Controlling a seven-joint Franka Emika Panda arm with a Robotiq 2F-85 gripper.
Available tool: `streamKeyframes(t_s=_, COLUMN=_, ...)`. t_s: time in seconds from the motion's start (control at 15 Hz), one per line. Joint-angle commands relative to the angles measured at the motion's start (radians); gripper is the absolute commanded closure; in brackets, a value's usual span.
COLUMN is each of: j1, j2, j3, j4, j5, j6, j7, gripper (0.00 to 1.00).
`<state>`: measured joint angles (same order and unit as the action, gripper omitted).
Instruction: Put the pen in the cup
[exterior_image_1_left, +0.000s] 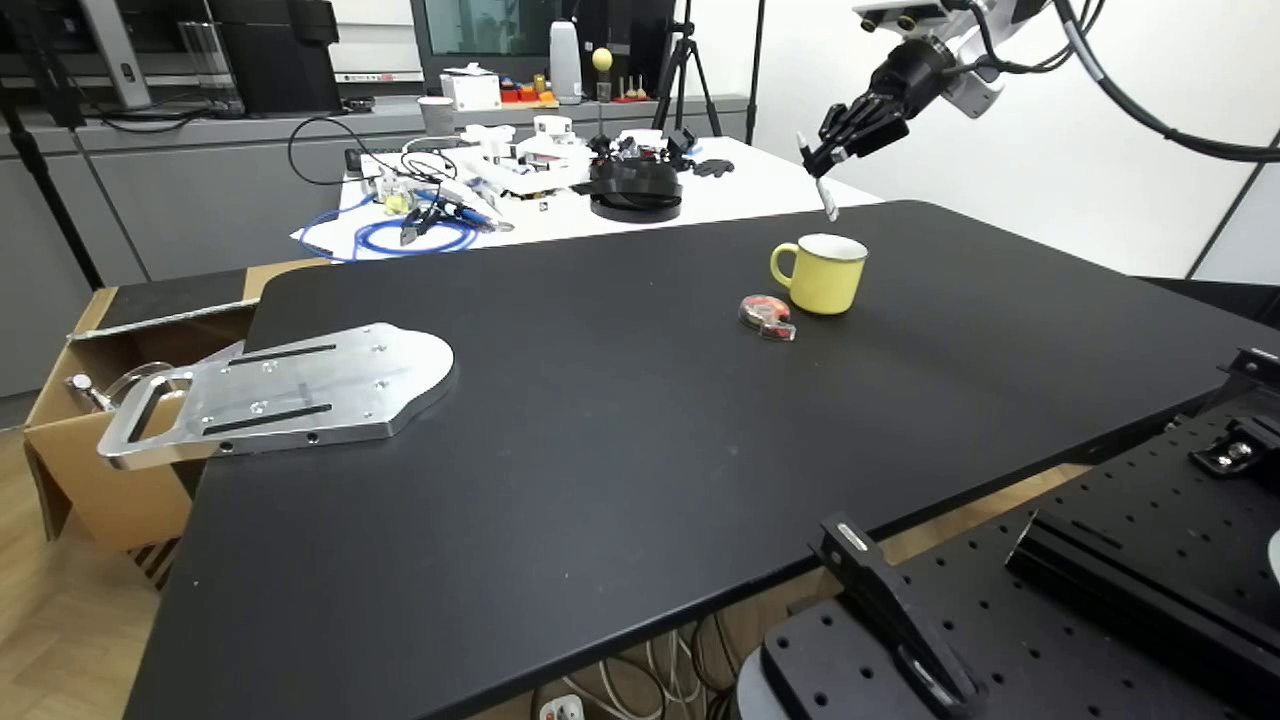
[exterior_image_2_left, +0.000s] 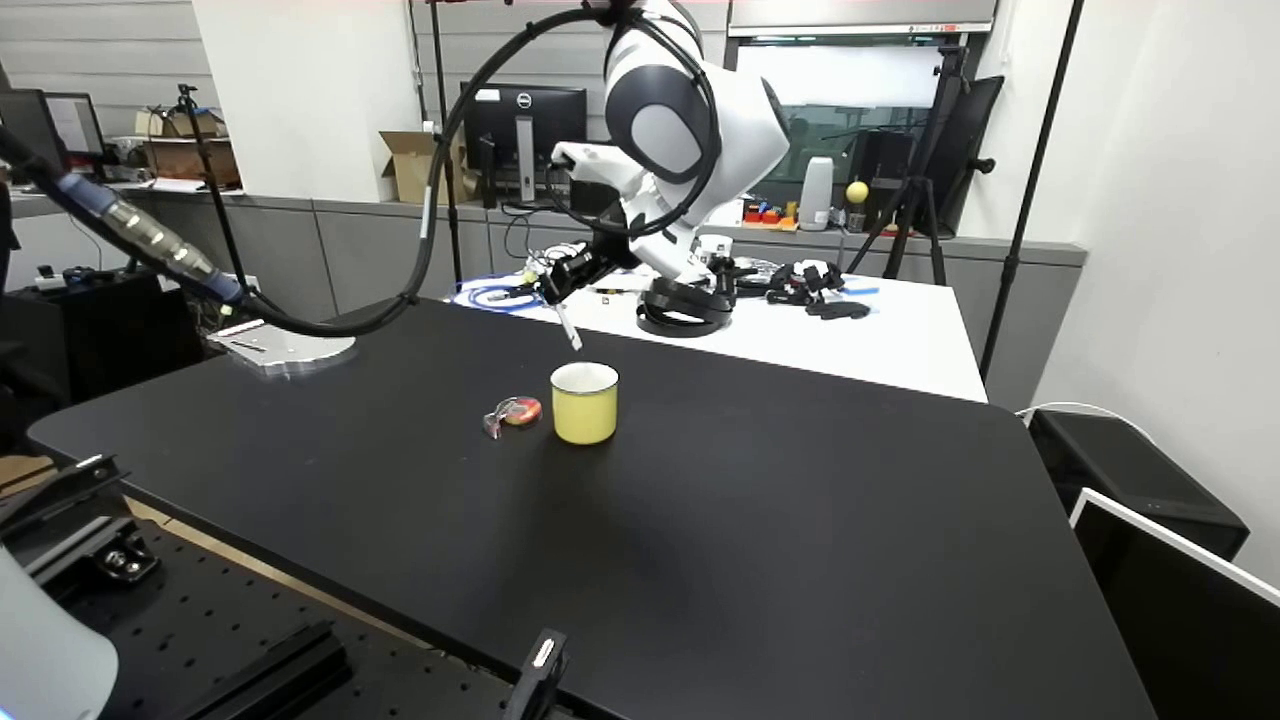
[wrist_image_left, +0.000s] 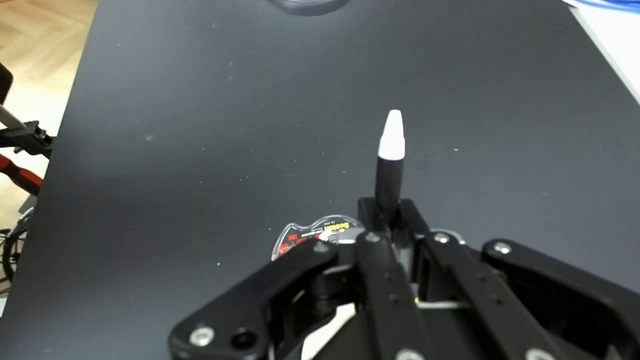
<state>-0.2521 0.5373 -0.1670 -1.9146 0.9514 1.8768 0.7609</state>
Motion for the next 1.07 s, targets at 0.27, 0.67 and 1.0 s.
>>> streamKeyframes(t_s=0.27, j1=-0.004, j2=0.062, j3=-0.045, j4=-0.031, j5=0.039, j6=0.028, j7=-0.093, gripper=0.97)
streamKeyframes(t_s=0.67, j1=0.005, j2=0.061, j3=-0.05, j4=-0.012, j5=0.029, j6=0.025, j7=-0.16, gripper=0.43)
streamKeyframes(t_s=1.0, j1=0.012, j2=-0.017, j3=-0.044, j4=0.025, j5=0.027, j6=0.005, j7=-0.208, gripper=0.09)
